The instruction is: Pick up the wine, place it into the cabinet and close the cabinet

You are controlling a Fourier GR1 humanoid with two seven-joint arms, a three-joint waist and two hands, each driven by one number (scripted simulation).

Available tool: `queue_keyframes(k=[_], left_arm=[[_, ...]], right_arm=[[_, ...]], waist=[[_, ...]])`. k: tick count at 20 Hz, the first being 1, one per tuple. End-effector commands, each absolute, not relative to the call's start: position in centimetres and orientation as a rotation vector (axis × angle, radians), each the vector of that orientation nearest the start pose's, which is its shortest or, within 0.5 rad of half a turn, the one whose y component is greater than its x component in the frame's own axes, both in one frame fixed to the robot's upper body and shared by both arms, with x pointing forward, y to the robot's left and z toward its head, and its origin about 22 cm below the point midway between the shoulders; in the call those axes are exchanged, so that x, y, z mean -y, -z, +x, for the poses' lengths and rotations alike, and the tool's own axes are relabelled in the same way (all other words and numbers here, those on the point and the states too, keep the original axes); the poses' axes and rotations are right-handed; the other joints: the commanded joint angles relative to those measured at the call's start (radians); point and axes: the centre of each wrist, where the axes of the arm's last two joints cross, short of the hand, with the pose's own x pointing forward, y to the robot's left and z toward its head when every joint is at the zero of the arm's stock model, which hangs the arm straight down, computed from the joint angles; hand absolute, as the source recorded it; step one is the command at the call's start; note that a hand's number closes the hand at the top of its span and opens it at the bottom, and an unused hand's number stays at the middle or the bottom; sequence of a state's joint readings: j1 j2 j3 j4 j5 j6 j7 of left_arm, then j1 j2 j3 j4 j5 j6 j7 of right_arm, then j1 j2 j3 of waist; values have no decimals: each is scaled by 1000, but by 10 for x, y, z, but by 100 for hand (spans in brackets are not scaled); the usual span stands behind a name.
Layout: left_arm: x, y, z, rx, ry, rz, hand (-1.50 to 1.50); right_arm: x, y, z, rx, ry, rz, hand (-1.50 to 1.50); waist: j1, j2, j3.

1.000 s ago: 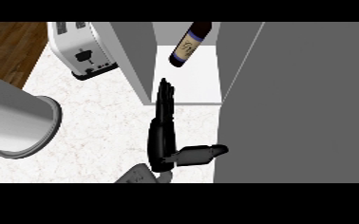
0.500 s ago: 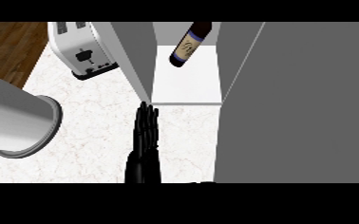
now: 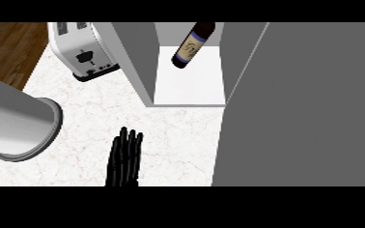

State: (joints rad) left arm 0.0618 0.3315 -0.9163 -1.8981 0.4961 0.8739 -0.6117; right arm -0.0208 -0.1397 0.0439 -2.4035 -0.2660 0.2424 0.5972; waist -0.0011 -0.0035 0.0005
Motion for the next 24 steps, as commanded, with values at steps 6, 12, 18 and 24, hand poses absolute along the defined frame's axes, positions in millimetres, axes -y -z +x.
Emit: queue_keyframes(k=[6, 12, 18, 24], left_arm=[[-169, -54, 111, 1923, -163, -209, -150], [-189, -61, 104, 1945, -174, -181, -150], [-218, -85, 97, 1968, -199, -164, -150], [-248, -80, 101, 1971, -235, -129, -150]], right_arm=[[220, -196, 127, 1786, -513, 457, 150], [208, -191, 120, 1649, -494, 590, 150], [190, -183, 124, 1608, -611, 686, 150], [167, -192, 96, 1613, -713, 762, 150]], waist=[[0, -1, -1], [2, -2, -1], [20, -4, -1], [9, -8, -3]])
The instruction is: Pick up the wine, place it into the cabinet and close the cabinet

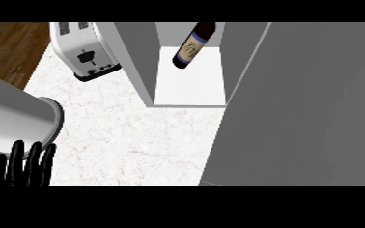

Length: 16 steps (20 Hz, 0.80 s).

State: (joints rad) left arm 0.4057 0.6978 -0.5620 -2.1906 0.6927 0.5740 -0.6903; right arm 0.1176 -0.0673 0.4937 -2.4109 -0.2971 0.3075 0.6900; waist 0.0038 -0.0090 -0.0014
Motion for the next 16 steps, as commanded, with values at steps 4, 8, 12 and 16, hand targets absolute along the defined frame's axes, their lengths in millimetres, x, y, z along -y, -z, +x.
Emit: queue_keyframes(k=[4, 8, 12, 16], left_arm=[[-272, -83, 111, 1961, -220, -96, -150], [-282, -83, 107, 1951, -215, -104, -150], [-299, -87, 112, 1963, -205, -93, -150], [-304, -94, 117, 1956, -182, -120, -150]], right_arm=[[150, -197, 91, 1623, -711, 801, 150], [129, -197, 87, 1601, -685, 840, 150], [117, -199, 74, 1588, -676, 839, 150], [97, -192, 82, 1661, -646, 788, 150]], waist=[[-4, -2, -1], [-2, -5, -2], [-8, -6, -1], [-2, -5, -2]])
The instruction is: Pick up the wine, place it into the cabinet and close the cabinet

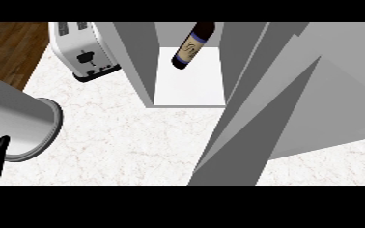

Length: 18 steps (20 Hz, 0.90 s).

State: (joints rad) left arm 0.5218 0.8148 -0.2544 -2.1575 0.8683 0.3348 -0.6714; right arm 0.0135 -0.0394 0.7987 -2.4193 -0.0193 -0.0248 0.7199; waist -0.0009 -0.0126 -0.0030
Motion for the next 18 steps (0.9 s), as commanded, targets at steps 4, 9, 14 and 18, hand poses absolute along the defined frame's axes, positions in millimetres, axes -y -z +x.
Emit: queue_keyframes(k=[4, 9, 14, 18], left_arm=[[-311, -89, 117, 1946, -203, -131, -150], [-301, -98, 129, 1964, -220, -201, -150], [-312, -92, 139, 1939, -215, -209, -150], [-303, -105, 145, 1953, -240, -242, -150]], right_arm=[[80, -192, 87, 1705, -670, 727, 150], [72, -203, 109, 1743, -666, 649, 150], [54, -207, 121, 1723, -678, 650, 150], [39, -213, 144, 1709, -651, 680, 150]], waist=[[14, -1, -1], [15, 10, 1], [23, 13, -1], [37, 19, 0]])
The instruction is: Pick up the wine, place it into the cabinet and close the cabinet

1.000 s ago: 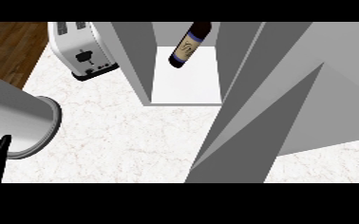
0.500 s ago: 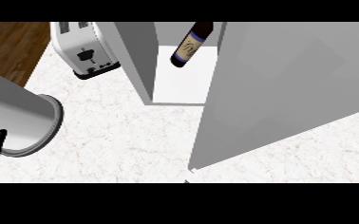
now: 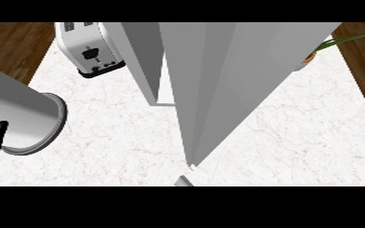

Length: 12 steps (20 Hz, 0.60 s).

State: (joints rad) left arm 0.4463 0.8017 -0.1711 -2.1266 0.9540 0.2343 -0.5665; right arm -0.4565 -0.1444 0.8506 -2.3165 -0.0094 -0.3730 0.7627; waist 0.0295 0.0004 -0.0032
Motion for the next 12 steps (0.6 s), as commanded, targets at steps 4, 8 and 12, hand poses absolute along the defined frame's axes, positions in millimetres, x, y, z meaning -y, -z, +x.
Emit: queue_keyframes(k=[4, 8, 12], left_arm=[[-305, -100, 141, 1932, -233, -230, -150], [-301, -86, 147, 1941, -248, -201, -150], [-293, -96, 149, 1960, -238, -188, -150]], right_arm=[[18, -233, 164, 1725, -630, 665, 150], [-6, -263, 199, 1766, -626, 612, 150], [-25, -277, 235, 1824, -627, 547, 150]], waist=[[12, 1, 0], [7, 3, 1], [6, 4, 2]])
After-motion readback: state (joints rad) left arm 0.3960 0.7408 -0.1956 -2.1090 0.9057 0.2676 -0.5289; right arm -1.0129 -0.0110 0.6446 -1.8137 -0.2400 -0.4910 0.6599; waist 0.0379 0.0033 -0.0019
